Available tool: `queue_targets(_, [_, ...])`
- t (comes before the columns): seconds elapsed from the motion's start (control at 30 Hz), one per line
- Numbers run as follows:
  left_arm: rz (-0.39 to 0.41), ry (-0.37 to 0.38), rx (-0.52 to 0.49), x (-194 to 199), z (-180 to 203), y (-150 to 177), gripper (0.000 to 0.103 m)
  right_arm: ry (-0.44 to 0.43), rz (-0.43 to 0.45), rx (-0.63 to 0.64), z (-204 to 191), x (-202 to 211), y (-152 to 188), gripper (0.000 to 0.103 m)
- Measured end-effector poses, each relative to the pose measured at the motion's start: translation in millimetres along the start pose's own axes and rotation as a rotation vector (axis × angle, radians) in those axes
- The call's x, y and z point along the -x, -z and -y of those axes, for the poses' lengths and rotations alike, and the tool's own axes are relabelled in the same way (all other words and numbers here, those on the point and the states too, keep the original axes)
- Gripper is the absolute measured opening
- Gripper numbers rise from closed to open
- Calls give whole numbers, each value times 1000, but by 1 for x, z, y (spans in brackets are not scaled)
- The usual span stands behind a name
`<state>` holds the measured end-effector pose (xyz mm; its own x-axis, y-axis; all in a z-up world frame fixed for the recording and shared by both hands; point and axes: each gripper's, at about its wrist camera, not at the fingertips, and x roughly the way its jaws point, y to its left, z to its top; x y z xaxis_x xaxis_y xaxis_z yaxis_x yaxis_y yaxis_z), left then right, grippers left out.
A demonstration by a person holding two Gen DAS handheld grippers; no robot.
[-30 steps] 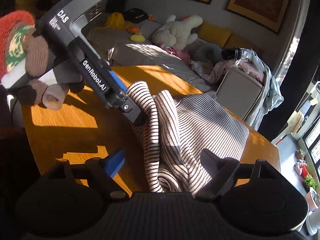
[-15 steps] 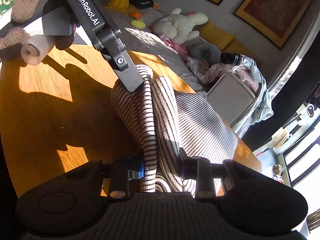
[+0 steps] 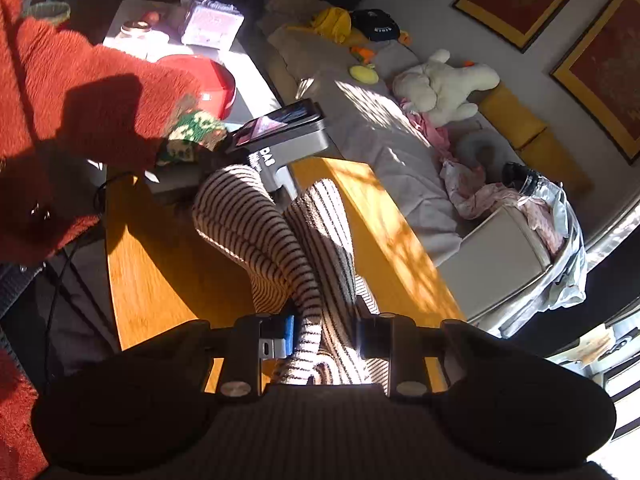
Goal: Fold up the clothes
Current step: 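Lower the edge onto the bundle and press it with both grippers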
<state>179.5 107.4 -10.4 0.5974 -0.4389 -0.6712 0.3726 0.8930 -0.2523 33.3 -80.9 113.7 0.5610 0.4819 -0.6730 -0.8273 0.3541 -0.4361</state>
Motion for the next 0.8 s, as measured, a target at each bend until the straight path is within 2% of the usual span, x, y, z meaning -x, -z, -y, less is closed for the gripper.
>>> queue_targets(0.1, [2, 27, 50, 2, -16, 2, 75, -136, 20, -71, 42, -45, 16, 29])
queue_targets(0.13, [5, 26, 66, 6, -20, 1, 75, -154, 12, -86, 50, -63, 24, 30])
queue_targets(0.27, [61, 19, 93, 33, -28, -7, 76, -153, -45, -125, 71, -131, 58, 38])
queue_targets(0.3, [82, 18, 93, 40, -28, -11, 78, -152, -38, -157, 76, -141, 64, 43])
queue_targets(0.37, [129, 32, 84, 56, -24, -18, 89, -150, -1, -240, 87, -151, 74, 55])
queue_targets(0.4, [145, 44, 77, 61, -22, -21, 91, -137, 15, -276, 92, -151, 77, 62])
queue_targets(0.43, [152, 61, 66, 64, -17, -23, 92, -119, 27, -301, 95, -150, 79, 65])
queue_targets(0.53, [133, 104, 35, 56, 0, -28, 90, -5, 43, -356, 93, -142, 81, 67])
queue_targets(0.6, [97, 63, -14, 39, 17, -23, 87, 94, 63, -409, 89, -128, 84, 67])
queue_targets(0.67, [59, 2, -53, 18, 28, -18, 81, 185, 103, -458, 83, -105, 89, 71])
queue_targets(0.7, [48, 1, -50, 12, 29, -16, 81, 220, 124, -473, 77, -93, 93, 76])
queue_targets(0.73, [41, 12, -33, 7, 27, -14, 81, 237, 142, -487, 71, -81, 98, 82])
queue_targets(0.8, [34, 28, -9, 0, 24, -13, 82, 224, 158, -556, 63, -65, 113, 85])
